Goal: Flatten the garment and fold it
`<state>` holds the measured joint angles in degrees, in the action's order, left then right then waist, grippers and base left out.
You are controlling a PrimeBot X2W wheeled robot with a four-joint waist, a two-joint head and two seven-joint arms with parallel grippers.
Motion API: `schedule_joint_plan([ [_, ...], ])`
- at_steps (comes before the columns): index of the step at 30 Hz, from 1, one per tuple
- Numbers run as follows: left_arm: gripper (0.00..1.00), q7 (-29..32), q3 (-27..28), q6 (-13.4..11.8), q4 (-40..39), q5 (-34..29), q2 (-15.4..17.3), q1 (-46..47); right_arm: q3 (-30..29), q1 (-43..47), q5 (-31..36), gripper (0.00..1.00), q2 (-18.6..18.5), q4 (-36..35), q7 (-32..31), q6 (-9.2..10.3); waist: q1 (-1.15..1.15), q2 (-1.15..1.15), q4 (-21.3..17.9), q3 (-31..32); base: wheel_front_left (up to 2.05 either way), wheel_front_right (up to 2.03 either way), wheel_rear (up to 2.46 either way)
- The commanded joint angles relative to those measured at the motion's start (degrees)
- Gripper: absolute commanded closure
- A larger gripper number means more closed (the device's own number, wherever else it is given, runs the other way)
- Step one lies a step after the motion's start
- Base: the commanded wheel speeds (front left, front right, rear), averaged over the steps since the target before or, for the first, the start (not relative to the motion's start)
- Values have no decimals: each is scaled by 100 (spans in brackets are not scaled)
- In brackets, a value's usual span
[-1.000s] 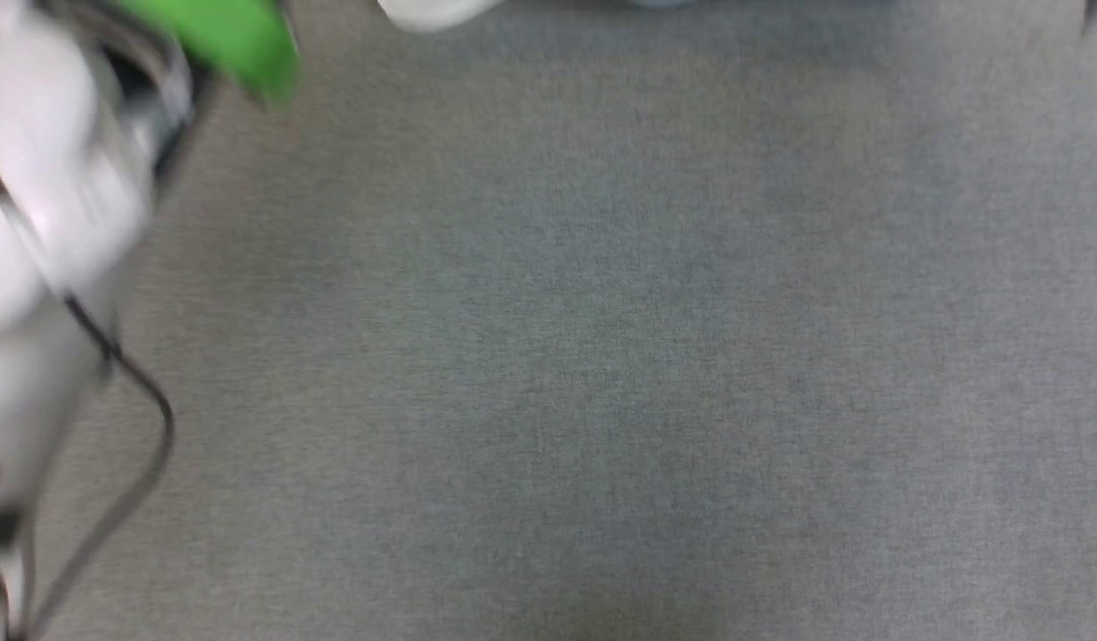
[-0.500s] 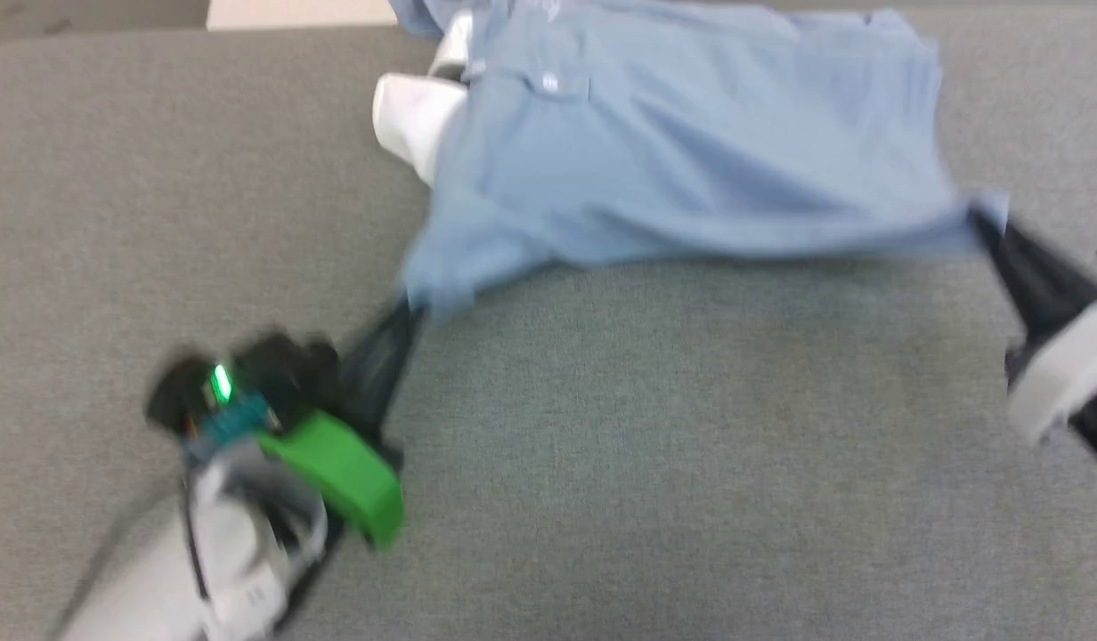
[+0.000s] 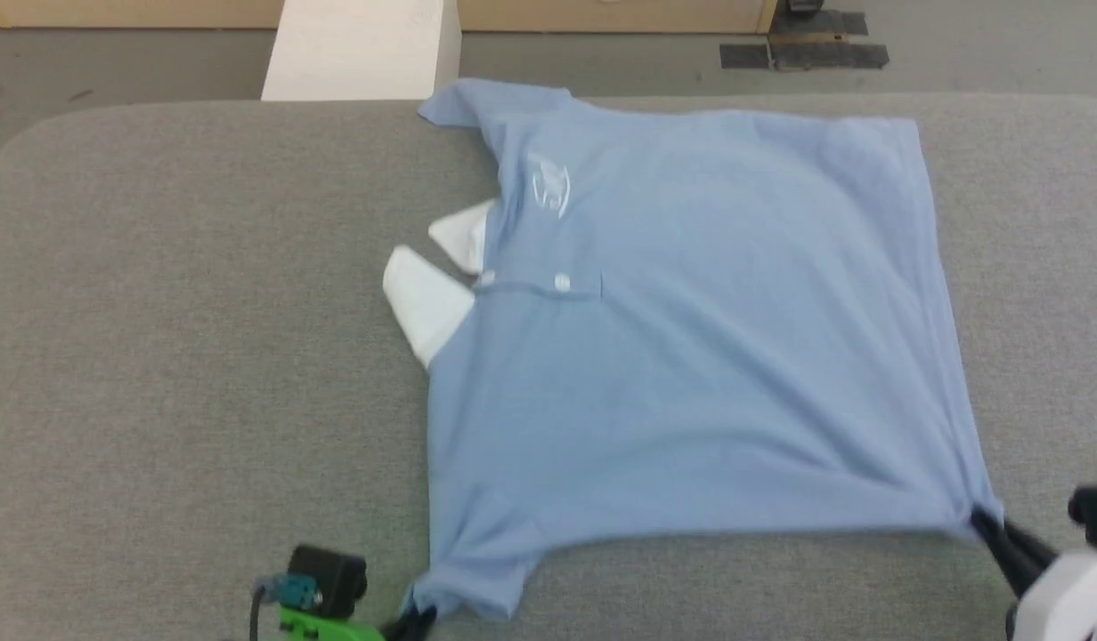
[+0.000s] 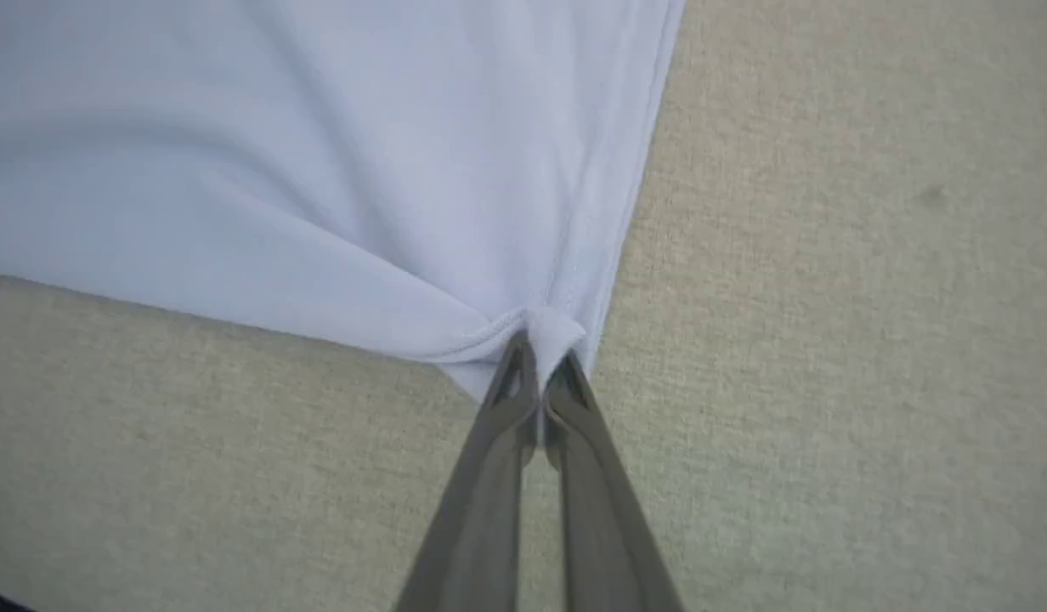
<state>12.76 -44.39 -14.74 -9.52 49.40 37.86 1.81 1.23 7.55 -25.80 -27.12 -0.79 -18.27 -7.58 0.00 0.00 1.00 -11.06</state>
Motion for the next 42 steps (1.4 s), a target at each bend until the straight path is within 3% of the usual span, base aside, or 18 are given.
schedule_joint_plan([
  [1,100,108,-29,-68,11,121,69,-177,-75,213,59,100,62,-31,-133,9,0,0,28,70,0,0,0],
  [18,100,895,-248,-339,-154,943,291,-1064,-402,1805,-3,100,404,-288,-1882,9,0,0,83,576,0,0,0],
  [25,100,790,-177,-389,-295,976,398,-1205,-491,1969,47,100,507,-543,-2007,9,0,0,122,663,0,0,0],
  [35,100,267,159,-202,-460,526,508,-635,-498,1499,194,100,410,-933,-1662,9,0,0,102,653,0,0,0],
  [42,100,152,607,73,-564,170,601,556,-179,26,234,100,-183,-1172,-1348,9,0,0,-38,659,0,0,0],
])
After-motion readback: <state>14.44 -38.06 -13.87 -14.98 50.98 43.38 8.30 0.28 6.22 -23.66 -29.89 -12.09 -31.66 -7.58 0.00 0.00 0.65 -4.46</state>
